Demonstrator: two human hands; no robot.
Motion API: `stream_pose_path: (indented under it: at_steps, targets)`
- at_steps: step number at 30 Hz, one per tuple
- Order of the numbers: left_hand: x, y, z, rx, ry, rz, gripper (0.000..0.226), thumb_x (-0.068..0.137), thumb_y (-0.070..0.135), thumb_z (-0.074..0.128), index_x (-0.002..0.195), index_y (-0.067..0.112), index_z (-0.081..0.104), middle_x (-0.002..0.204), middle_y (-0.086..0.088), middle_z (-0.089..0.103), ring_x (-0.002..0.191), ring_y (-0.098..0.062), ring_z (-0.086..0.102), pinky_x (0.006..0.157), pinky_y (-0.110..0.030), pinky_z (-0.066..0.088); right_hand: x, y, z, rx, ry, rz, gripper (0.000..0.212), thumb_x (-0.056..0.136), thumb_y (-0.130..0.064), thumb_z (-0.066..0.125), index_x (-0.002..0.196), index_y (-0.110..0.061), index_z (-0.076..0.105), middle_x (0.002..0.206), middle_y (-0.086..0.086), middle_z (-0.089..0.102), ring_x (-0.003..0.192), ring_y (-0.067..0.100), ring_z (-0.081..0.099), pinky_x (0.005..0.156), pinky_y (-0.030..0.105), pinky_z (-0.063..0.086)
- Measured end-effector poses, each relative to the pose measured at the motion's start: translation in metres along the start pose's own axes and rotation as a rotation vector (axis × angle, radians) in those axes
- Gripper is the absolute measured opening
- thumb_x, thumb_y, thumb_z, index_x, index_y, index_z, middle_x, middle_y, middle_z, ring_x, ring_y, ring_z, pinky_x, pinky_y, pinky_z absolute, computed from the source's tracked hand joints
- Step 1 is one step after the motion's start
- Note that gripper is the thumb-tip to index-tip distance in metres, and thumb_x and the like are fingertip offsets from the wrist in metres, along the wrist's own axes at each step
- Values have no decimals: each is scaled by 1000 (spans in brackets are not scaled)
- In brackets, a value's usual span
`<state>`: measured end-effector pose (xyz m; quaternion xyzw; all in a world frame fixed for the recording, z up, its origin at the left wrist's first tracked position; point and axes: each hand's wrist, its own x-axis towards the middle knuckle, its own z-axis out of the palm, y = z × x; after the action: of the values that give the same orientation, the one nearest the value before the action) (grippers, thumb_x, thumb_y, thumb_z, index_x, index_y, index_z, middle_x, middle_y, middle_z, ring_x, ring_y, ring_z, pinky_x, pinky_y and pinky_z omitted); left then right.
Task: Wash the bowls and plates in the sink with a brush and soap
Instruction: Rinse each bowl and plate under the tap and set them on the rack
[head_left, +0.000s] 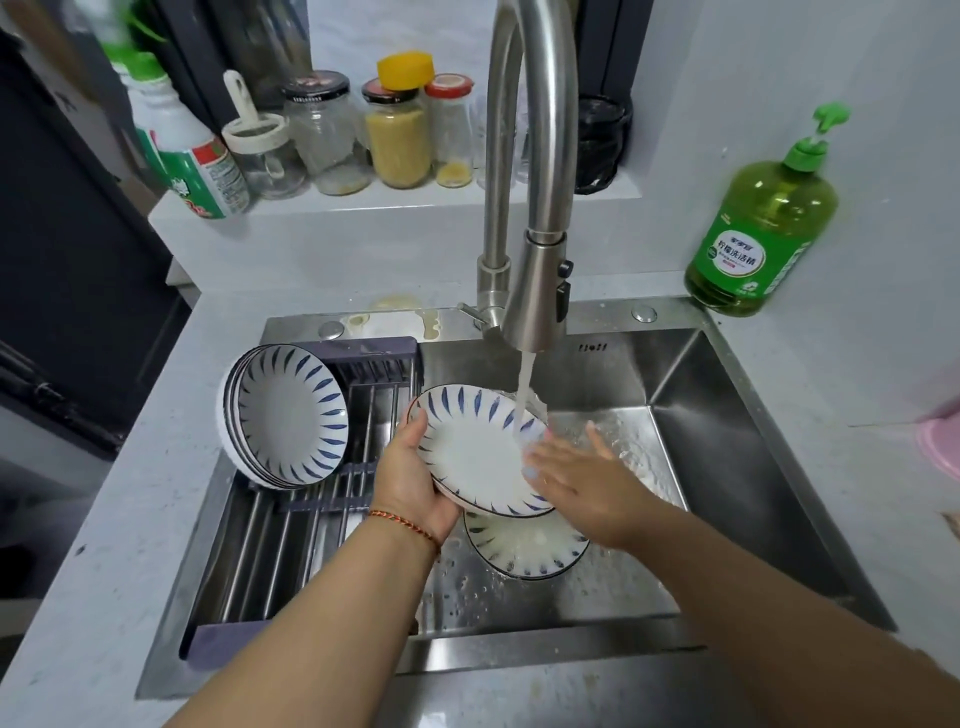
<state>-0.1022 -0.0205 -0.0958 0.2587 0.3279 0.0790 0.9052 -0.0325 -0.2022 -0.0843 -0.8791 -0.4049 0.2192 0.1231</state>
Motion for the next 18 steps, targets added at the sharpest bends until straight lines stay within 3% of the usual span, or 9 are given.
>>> stream_pose_path:
  at_steps: [2,4,6,7,10,12,14,16,18]
  targets:
    - [2,5,-1,11,32,7,49,97,36,46,140,13,49,135,-16,57,122,-34,57,99,-55,46,-16,0,14,43,70,-105,56,98,-53,21,144,-26,39,151,-12,34,139,-6,19,118,36,-13]
    - [1,9,2,21,48,-8,46,98,33,44,139,11,50,132,-17,59,119,-35,59,97,-52,49,-24,-4,30,77,185,-212,51,93,-53,38,136,-27,51,140,-12,50,131,-6,36,119,29,9]
    - [-3,10,8,52,70,-35,46,98,31,45,137,9,50,127,-19,62,114,-36,61,94,-52,50,-25,-9,41,101,361,-255,38,88,-39,51,120,-23,65,121,-9,66,113,-1,54,103,22,36]
    - [-4,10,10,64,75,-49,46,98,32,46,137,8,50,127,-19,62,114,-37,62,92,-52,51,-25,-11,43,112,419,-260,33,88,-34,52,113,-21,69,113,-7,70,105,2,59,95,20,42]
    - [-12,16,15,127,94,-96,52,96,44,49,131,5,53,130,-19,60,115,-37,61,83,-53,55,-26,-24,44,137,504,-253,32,89,-31,51,109,-16,71,102,-6,73,93,3,63,88,11,40]
    - [-19,20,15,186,86,-140,61,94,56,45,130,7,54,128,-21,60,112,-40,61,79,-55,56,-30,-35,39,268,490,-159,37,87,-37,47,104,-15,72,83,-9,71,81,2,58,76,2,38]
    - [-27,23,11,266,106,-125,63,95,59,38,140,15,43,127,-20,54,109,-36,59,81,-54,55,-31,-44,38,417,447,-19,45,83,-47,41,87,-11,67,62,-8,54,62,4,48,57,9,34]
    - [-35,24,1,361,162,-27,60,98,55,36,143,15,39,122,-13,53,105,-26,57,86,-48,50,-30,-52,40,608,438,85,55,77,-53,42,78,-1,59,61,6,50,57,6,40,54,22,32]
    - [-43,26,-9,424,203,76,51,100,47,39,136,13,47,116,-9,54,94,-17,55,83,-37,49,-29,-59,40,749,466,151,60,73,-54,47,78,5,57,62,10,50,59,11,41,55,27,33]
